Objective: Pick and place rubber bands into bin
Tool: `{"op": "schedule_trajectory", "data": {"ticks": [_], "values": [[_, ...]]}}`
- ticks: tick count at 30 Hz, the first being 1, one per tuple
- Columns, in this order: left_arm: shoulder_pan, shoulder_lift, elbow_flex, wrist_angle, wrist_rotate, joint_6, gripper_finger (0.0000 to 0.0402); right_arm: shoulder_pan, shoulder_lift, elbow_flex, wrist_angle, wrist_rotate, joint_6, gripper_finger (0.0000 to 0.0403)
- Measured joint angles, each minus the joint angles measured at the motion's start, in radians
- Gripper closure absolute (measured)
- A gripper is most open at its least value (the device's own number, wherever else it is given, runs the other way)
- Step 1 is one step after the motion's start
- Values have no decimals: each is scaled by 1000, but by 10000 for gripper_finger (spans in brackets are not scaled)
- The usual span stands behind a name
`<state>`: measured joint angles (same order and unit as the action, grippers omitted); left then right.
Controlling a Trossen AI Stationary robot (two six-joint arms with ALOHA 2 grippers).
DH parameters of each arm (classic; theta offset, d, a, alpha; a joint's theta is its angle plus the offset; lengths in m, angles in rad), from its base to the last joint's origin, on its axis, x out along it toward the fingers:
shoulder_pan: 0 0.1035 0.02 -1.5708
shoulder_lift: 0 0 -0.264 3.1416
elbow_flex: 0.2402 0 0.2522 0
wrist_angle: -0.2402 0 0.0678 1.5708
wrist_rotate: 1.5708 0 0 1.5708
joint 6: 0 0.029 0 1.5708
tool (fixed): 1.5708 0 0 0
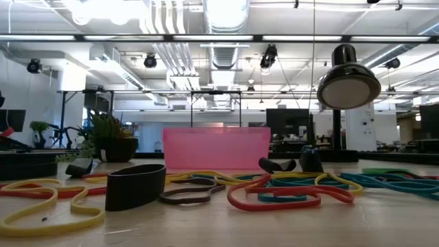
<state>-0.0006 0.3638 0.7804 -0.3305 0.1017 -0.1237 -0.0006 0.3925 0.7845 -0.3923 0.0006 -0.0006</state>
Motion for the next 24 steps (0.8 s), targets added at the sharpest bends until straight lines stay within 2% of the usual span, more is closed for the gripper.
{"op": "schedule_trajectory", "data": {"ticks": [19, 24], "values": [[0, 0, 0, 0, 0, 0, 402, 0, 0, 0, 9, 0, 1, 385], [0, 1, 0, 38, 0, 0, 402, 0, 27, 0, 32, 0, 49, 385]]}}
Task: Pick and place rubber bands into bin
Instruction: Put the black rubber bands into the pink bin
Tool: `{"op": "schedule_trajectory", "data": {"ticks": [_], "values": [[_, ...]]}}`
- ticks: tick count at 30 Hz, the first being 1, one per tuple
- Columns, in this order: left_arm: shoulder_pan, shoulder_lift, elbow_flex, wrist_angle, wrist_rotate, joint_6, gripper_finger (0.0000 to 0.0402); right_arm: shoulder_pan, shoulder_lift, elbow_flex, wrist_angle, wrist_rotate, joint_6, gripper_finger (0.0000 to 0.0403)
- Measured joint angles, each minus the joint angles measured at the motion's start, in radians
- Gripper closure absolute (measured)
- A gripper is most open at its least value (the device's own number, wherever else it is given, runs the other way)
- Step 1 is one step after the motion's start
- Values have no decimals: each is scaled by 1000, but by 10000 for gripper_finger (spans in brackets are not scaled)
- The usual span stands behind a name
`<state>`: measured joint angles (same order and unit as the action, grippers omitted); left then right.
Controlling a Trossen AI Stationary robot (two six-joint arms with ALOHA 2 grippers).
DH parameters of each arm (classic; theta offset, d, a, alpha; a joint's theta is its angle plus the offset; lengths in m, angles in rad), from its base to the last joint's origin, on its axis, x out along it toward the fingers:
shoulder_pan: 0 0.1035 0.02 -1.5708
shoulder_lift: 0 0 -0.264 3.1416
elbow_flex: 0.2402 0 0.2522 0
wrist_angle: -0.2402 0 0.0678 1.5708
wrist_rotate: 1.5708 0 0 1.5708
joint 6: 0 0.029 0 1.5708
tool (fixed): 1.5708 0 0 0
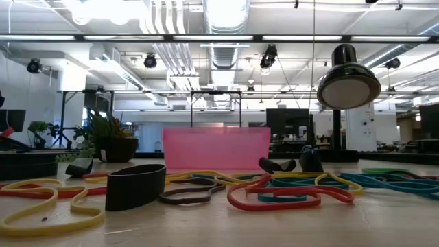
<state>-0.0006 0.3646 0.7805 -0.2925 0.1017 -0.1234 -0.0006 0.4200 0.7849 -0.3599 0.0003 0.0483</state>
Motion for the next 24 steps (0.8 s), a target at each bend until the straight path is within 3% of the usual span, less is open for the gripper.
{"op": "schedule_trajectory", "data": {"ticks": [6, 12, 16, 18, 22, 24], "values": [[0, -3, 0, 121, 0, -4, 402, 0, 66, 0, 12, 0, 50, 385], [0, -25, 1, 125, 5, -81, 402, 0, 163, 0, 37, 1, 128, 385], [0, -17, -1, 129, 85, -93, 402, 0, 244, 0, 78, -9, 138, 385], [0, -2, -12, 136, 164, -75, 402, 0, 293, 0, 143, -62, 136, 385], [0, 55, -84, 153, 322, -68, 402, 7, 373, 0, 325, -308, 45, 385], [0, 75, -115, 166, 383, -41, 402, 28, 389, 0, 369, -338, 12, 385]]}}
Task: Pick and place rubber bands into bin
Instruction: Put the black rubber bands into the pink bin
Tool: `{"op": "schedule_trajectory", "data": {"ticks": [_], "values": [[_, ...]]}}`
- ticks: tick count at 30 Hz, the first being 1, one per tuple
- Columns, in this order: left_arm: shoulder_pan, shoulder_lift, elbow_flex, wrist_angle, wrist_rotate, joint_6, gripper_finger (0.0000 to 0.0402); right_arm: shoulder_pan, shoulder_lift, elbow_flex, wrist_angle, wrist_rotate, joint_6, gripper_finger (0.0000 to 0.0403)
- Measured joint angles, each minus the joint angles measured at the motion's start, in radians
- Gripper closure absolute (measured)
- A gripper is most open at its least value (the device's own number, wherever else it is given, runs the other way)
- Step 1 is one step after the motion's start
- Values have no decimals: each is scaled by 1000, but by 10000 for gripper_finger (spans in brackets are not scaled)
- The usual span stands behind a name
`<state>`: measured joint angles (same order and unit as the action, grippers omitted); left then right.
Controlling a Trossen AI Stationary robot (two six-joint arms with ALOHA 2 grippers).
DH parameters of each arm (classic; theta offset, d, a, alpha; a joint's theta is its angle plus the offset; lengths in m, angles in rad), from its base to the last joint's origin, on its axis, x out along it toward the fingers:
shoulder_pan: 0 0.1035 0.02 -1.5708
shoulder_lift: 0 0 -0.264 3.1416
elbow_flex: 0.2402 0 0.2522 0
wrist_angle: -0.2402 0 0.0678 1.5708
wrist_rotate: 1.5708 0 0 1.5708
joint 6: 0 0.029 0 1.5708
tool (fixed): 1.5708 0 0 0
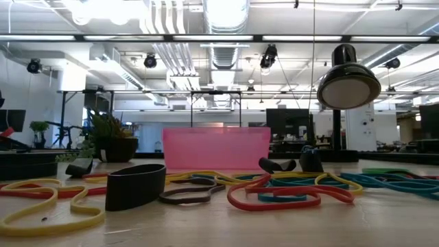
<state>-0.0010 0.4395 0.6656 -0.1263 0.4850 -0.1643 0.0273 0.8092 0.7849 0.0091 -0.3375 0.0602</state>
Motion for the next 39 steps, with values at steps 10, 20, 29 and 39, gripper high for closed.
{"op": "schedule_trajectory", "data": {"ticks": [10, 20, 29, 39], "values": [[0, -128, -172, 59, 109, 15, 402, 103, -73, -78, -50, 156, -37, 385], [0, -363, -282, 73, -10, 12, 402, 176, -254, -343, 143, 367, -50, 385], [1, -375, -357, 121, -22, -8, 402, 176, -278, -413, 229, 367, -29, 385], [1, -258, -400, 316, -22, -39, 402, 175, -225, -452, 327, 365, 43, 385]]}}
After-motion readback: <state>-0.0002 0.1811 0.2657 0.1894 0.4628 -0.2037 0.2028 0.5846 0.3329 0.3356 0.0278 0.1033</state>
